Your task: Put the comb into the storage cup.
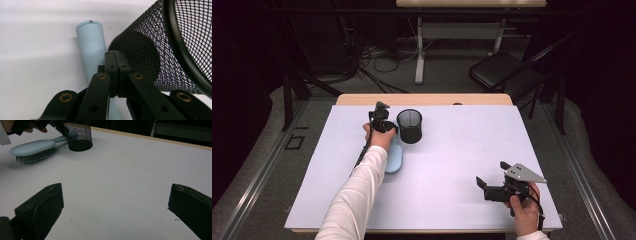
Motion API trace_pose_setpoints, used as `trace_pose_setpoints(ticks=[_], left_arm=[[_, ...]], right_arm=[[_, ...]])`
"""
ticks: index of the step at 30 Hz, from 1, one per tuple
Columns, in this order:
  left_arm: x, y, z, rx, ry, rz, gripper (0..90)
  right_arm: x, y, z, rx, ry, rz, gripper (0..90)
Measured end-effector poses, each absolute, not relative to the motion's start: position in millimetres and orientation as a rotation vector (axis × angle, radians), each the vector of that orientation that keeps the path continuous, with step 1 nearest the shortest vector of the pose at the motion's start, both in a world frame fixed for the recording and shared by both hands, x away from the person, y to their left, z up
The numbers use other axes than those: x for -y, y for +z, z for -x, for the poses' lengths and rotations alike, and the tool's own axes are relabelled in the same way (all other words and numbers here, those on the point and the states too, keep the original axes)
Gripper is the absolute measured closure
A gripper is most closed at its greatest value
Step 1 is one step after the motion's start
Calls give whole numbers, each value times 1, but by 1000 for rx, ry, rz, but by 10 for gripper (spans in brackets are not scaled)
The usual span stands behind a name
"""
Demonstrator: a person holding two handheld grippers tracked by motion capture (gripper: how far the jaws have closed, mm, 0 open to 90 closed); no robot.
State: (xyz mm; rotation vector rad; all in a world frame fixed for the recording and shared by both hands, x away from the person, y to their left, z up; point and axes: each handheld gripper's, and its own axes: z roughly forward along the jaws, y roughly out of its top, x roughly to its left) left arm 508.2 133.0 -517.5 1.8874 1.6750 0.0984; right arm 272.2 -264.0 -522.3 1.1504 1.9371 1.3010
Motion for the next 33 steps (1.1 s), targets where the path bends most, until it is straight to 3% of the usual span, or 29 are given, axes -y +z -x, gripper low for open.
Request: trace_pose_setpoints(ticks=[13, 18, 24, 33], left_arm=[[-127, -521, -507, -1710, 86, -1873, 900], [-127, -521, -507, -1762, 174, -1898, 900], [-143, -524, -509, -1800, 176, -1865, 900], [-158, -521, -508, -1818, 265, -1940, 900]], right_arm=[[264, -523, -273, -1936, 1299, -1146, 0], [265, -523, -272, -1934, 1303, -1151, 0], [264, -523, -272, -1936, 1303, -1150, 0], [263, -523, -272, -1939, 1299, -1146, 0]])
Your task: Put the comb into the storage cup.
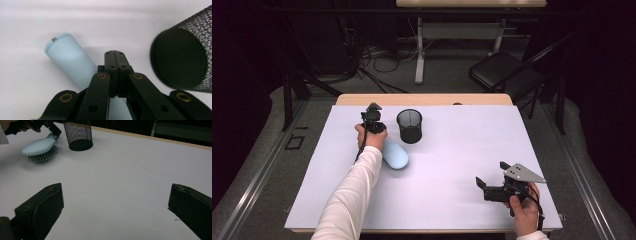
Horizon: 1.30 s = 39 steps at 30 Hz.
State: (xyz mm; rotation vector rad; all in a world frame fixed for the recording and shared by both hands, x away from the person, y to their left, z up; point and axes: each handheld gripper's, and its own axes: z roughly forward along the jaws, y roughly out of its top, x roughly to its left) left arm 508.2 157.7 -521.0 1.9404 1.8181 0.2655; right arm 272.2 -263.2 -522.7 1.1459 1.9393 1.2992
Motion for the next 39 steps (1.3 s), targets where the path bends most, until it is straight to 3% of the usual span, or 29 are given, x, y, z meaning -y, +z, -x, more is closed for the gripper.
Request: trace_pose_setpoints(ticks=[39], left_arm=[[-191, -523, -481, -1649, 135, -2201, 900]], right_arm=[[261, -524, -272, -1945, 1297, -1147, 0]])
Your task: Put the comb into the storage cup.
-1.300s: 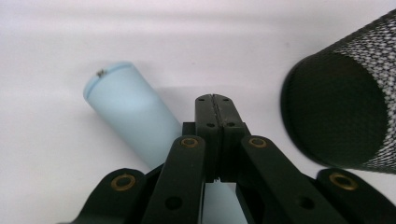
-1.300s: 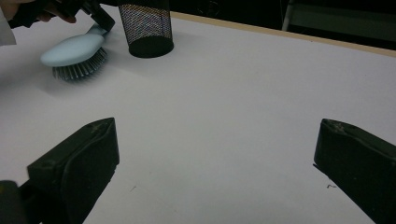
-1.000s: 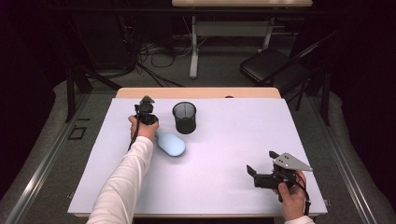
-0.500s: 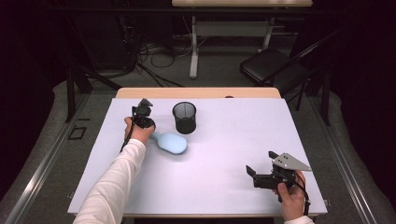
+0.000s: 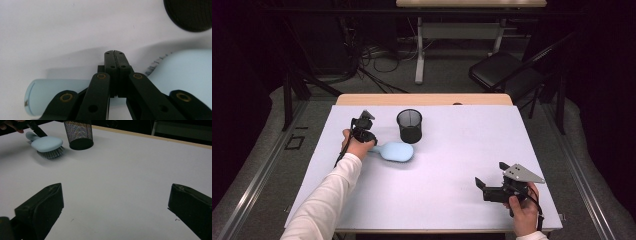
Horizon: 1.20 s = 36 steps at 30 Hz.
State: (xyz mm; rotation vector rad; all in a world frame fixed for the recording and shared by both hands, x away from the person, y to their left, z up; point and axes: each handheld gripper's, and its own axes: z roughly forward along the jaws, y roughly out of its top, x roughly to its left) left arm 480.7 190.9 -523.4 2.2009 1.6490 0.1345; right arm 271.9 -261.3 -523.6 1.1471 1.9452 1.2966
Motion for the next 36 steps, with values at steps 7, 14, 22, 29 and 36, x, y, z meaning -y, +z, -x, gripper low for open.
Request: trace_pose_setpoints(ticks=[7, 14, 22, 29, 36], left_arm=[[-194, -525, -473, -1618, 108, -2230, 900], [-195, -527, -469, -1598, 99, -2245, 900], [-193, -527, -463, -1572, 102, -2266, 900], [-191, -526, -459, -1551, 111, -2283, 900], [-192, -527, -456, -1552, 104, -2273, 900]], right_arm=[[260, -524, -272, -1953, 1292, -1137, 0], [259, -524, -272, -1955, 1291, -1141, 0], [259, -524, -272, -1958, 1291, -1139, 0], [258, -524, -272, -1960, 1290, -1136, 0], [258, -524, -272, -1958, 1292, -1137, 0]])
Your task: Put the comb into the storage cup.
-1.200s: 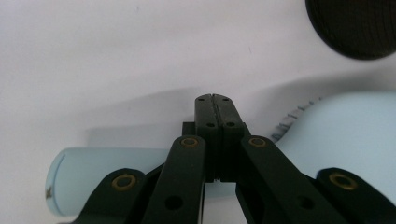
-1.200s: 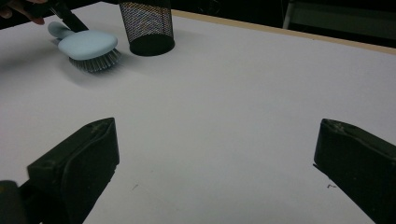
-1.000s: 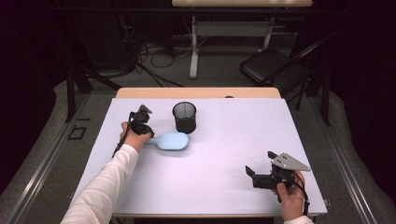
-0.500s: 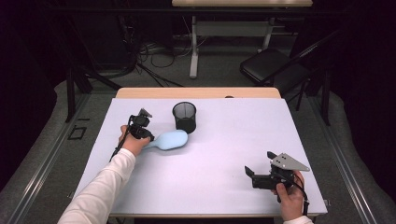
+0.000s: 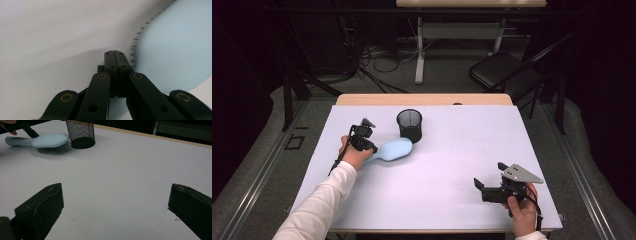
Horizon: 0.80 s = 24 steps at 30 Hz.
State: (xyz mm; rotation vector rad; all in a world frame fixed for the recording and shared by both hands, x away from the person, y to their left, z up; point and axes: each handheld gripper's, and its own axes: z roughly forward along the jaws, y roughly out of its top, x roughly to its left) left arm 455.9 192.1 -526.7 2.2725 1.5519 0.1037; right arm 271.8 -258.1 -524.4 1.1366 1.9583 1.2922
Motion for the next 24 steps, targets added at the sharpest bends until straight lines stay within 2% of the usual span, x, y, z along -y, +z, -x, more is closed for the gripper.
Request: trace_pose_setpoints(ticks=[10, 24], left_arm=[[-197, -527, -451, -1547, 89, -2270, 900], [-213, -515, -452, -1538, 153, -2185, 860]], right_arm=[[258, -524, -272, -1962, 1289, -1134, 0], [258, -524, -271, -1955, 1291, -1136, 0]])
